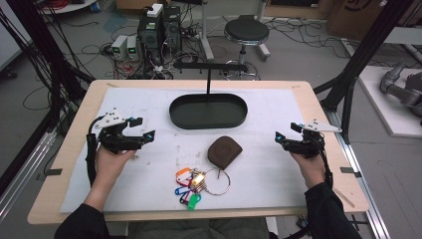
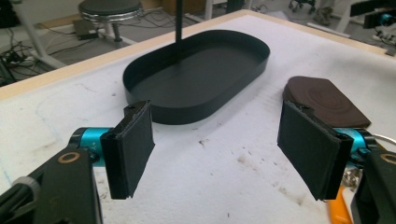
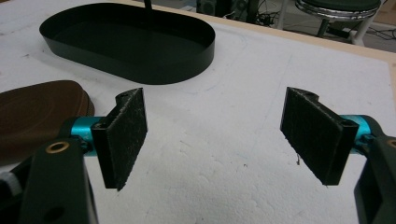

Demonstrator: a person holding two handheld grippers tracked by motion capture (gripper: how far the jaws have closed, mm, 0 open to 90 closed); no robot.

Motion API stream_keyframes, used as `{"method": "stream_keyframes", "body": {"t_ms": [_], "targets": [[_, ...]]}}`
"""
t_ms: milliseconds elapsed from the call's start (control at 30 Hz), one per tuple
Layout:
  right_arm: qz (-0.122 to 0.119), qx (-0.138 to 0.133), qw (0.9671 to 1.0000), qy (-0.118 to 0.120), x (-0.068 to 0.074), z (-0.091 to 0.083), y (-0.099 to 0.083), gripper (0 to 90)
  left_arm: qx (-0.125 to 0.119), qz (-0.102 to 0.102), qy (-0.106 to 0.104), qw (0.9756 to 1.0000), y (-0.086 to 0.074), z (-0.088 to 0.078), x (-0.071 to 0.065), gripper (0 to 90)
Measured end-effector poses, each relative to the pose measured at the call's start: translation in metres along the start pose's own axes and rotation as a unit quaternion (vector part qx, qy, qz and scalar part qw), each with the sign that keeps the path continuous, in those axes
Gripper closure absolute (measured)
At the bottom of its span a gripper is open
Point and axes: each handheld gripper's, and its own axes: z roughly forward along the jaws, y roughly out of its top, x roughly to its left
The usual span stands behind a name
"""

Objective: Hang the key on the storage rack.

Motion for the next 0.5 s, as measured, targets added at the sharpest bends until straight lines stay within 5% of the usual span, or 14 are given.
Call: {"method": "stream_keyframes", "body": {"t_ms": [333,500], "targets": [[0.007,-0.002,0.9999,-0.009,-0.0051,-0.0025,-0.0039,23.3,-0.010,-0.007,0.003,0.9999,-0.0002,-0.0004,0.0026,27.2],[0.008,-0.001,0.9999,-0.012,-0.0068,-0.0041,-0.0056,23.3,-0.015,-0.008,-0.014,0.9998,0.0009,0.0020,-0.0009,27.6]]}}
